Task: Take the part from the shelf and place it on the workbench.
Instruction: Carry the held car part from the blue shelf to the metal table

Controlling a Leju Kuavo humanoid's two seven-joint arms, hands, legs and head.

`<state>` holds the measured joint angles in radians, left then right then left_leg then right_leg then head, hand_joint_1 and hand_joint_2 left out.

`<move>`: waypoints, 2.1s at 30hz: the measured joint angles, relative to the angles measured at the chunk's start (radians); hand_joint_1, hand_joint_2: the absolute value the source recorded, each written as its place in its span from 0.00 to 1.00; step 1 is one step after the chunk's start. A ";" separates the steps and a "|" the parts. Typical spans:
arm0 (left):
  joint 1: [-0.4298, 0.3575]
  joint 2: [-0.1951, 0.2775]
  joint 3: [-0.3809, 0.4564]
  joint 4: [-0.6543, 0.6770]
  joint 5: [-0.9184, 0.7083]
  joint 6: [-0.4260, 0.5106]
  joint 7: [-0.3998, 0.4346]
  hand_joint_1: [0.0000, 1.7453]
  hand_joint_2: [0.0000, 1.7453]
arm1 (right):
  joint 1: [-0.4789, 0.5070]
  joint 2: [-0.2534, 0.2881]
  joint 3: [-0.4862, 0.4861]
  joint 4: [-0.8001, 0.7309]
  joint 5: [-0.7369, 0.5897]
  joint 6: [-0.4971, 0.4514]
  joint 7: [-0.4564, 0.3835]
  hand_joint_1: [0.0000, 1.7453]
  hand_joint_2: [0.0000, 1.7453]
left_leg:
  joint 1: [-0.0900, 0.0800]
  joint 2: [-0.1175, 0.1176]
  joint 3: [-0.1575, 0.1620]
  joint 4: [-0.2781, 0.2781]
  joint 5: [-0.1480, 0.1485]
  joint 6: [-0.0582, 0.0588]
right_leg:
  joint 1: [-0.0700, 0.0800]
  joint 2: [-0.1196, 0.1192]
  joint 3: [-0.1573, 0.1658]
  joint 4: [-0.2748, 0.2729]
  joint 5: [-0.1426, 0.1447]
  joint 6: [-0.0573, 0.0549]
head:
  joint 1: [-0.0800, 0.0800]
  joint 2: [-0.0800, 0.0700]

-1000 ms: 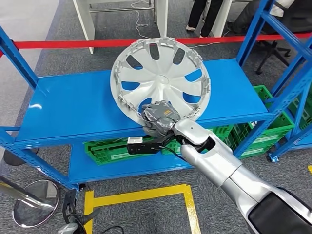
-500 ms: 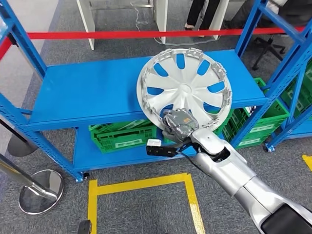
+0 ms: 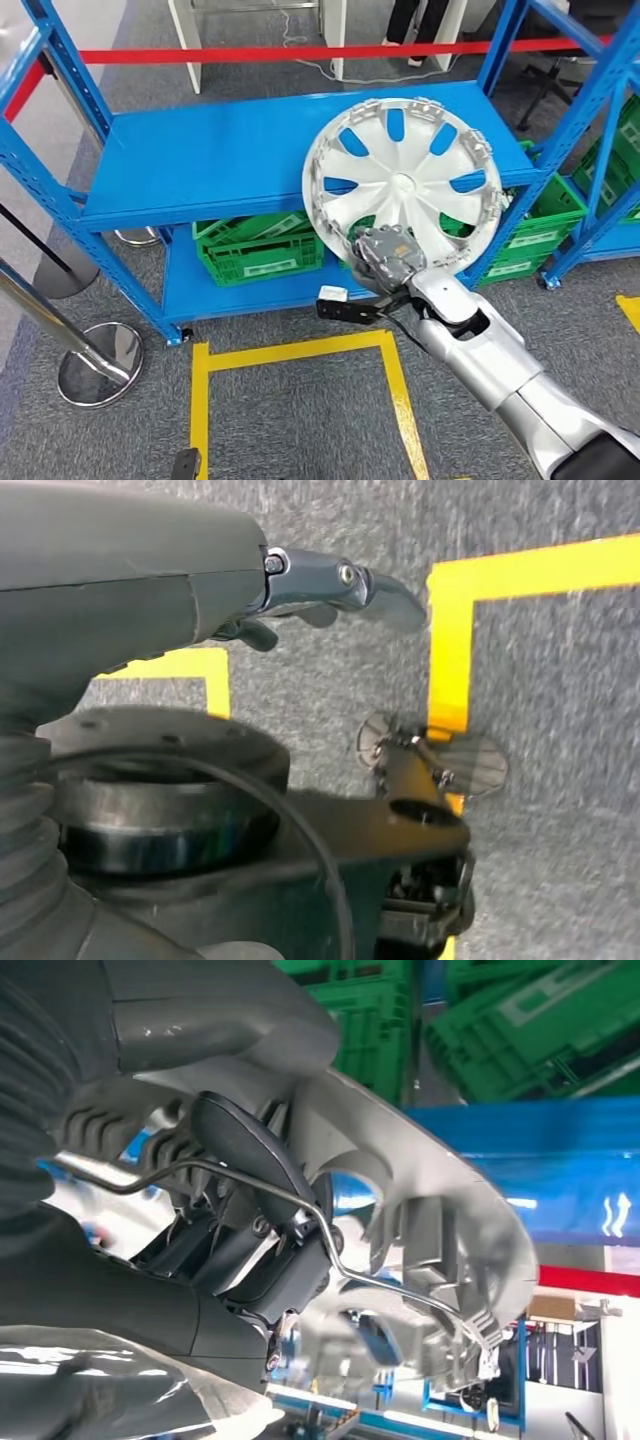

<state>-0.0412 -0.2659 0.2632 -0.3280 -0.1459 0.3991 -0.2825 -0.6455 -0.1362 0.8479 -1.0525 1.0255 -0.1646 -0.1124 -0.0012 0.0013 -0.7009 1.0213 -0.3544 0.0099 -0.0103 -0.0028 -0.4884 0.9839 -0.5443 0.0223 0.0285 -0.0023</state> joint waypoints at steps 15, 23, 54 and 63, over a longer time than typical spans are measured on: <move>-0.002 0.003 0.000 0.000 -0.002 -0.002 0.006 0.00 1.00 | 0.017 -0.005 -0.007 -0.011 0.002 0.006 0.003 1.00 1.00 | -0.003 -0.003 0.201 -0.016 -0.183 0.012 | -0.001 -0.007 -0.190 0.033 0.155 0.014 | -0.008 0.000; -0.003 0.030 0.023 0.021 0.029 0.007 0.074 0.00 1.00 | 0.003 -0.012 -0.010 -0.004 -0.071 0.055 -0.068 1.00 1.00 | 0.001 0.030 0.128 -0.017 -0.118 0.034 | -0.005 -0.004 -0.239 0.293 0.016 0.033 | 0.000 0.000; -0.005 0.113 0.048 0.095 -0.049 -0.036 0.096 0.00 1.00 | 0.002 -0.039 0.002 0.000 -0.093 0.063 -0.024 1.00 1.00 | 0.015 0.054 0.139 -0.026 -0.119 0.022 | -0.013 -0.006 -0.226 0.233 0.018 0.041 | 0.016 0.000; 0.006 0.111 0.020 0.098 -0.105 -0.045 0.084 0.00 1.00 | 0.075 -0.094 -0.047 -0.054 -0.068 0.051 0.014 1.00 1.00 | 0.010 0.073 0.117 0.059 -0.187 -0.014 | -0.002 -0.032 -0.125 0.031 0.084 -0.009 | 0.011 0.000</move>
<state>-0.0348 -0.1545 0.2836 -0.2296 -0.2509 0.3541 -0.1981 -0.5704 -0.2299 0.8012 -1.1061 0.9574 -0.1141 -0.0984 0.0090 0.0740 -0.5838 1.0798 -0.5418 -0.0038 -0.0128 -0.0352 -0.6133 1.0151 -0.4604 0.0132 0.0393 -0.0023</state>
